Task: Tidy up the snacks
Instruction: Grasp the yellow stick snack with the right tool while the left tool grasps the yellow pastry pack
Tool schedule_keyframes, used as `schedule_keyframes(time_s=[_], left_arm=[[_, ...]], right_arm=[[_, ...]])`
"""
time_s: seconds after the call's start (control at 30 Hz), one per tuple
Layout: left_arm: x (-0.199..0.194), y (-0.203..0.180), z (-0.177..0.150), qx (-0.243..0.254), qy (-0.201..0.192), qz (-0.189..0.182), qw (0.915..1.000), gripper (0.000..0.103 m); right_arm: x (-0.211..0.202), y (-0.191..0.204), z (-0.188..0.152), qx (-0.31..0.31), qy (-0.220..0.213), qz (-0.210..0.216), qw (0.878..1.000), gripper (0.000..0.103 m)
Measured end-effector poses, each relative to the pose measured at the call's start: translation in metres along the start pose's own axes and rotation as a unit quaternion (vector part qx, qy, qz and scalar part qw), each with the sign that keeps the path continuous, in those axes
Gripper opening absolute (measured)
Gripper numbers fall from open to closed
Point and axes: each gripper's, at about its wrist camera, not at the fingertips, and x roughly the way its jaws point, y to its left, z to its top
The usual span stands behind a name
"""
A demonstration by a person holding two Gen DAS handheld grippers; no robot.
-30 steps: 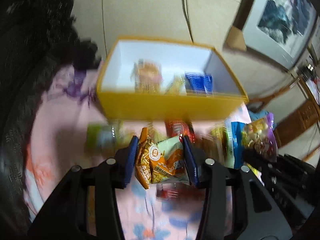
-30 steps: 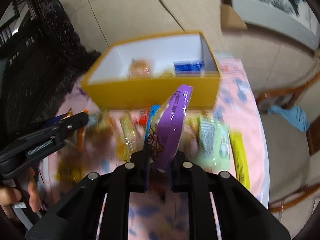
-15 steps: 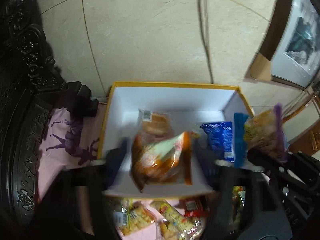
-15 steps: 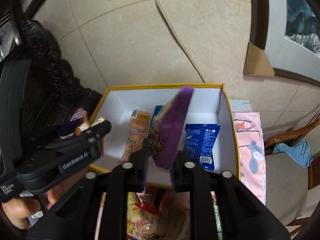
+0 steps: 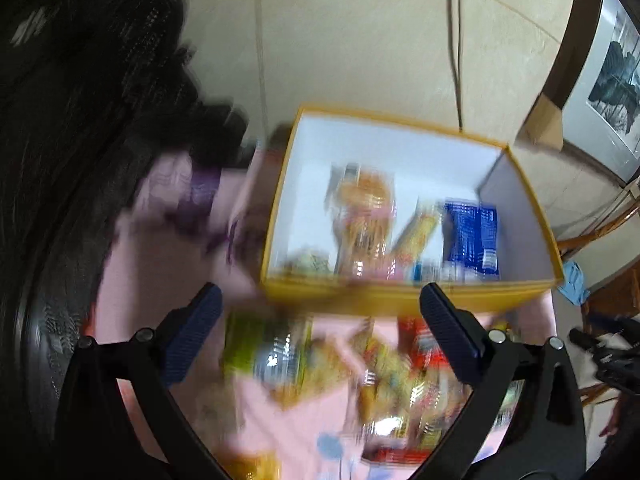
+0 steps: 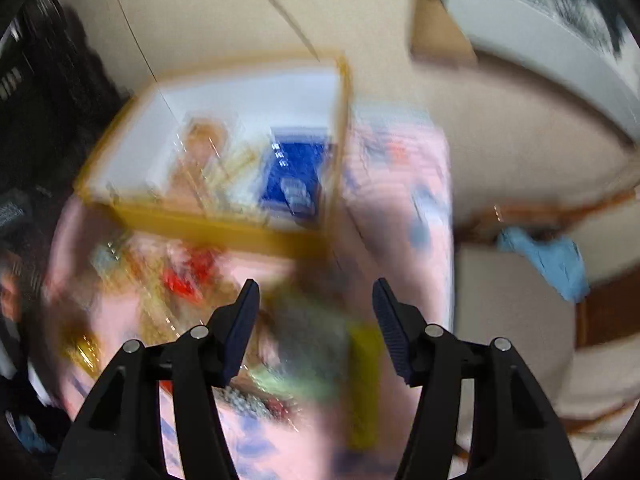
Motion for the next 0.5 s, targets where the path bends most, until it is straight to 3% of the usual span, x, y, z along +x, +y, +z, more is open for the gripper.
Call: schedule_keyframes(time_s=[0.1, 0.17, 0.33, 0.43, 0.47, 0.5], left_arm=[[-0.006, 0.015, -0.046, -0.017, 0.030, -0.010, 0.9993, 0.101], [-0.012, 0.023, -0.077, -0.016, 0.052, -0.015, 0.9984, 0.101], [-0.032, 0.044, -0.127, 0.010, 0.082, 0.006, 0.9966, 0.101], [-0.043, 0.064, -0.142, -0.001, 0.092, 0.022, 0.9955, 0.101], [-0.046, 0.074, -0.147, -0.011, 0.096, 0.030, 0.9949, 0.101], [-0.047, 0.082, -0.149, -0.020, 0.098, 0.037, 0.9943, 0.101]], right_arm=[[0.022, -0.018, -0.057, 0.045, 0.036, -0.011, 0.998, 0.059], [0.031, -0.023, -0.080, 0.058, 0.035, -0.022, 0.997, 0.059], [0.058, -0.025, -0.098, 0.075, 0.028, -0.046, 0.996, 0.059], [0.069, -0.020, -0.099, 0.056, 0.012, -0.062, 0.996, 0.028], [0.070, -0.016, -0.098, 0.052, 0.010, -0.060, 0.997, 0.022], [0.070, -0.012, -0.098, 0.051, 0.014, -0.064, 0.997, 0.021]])
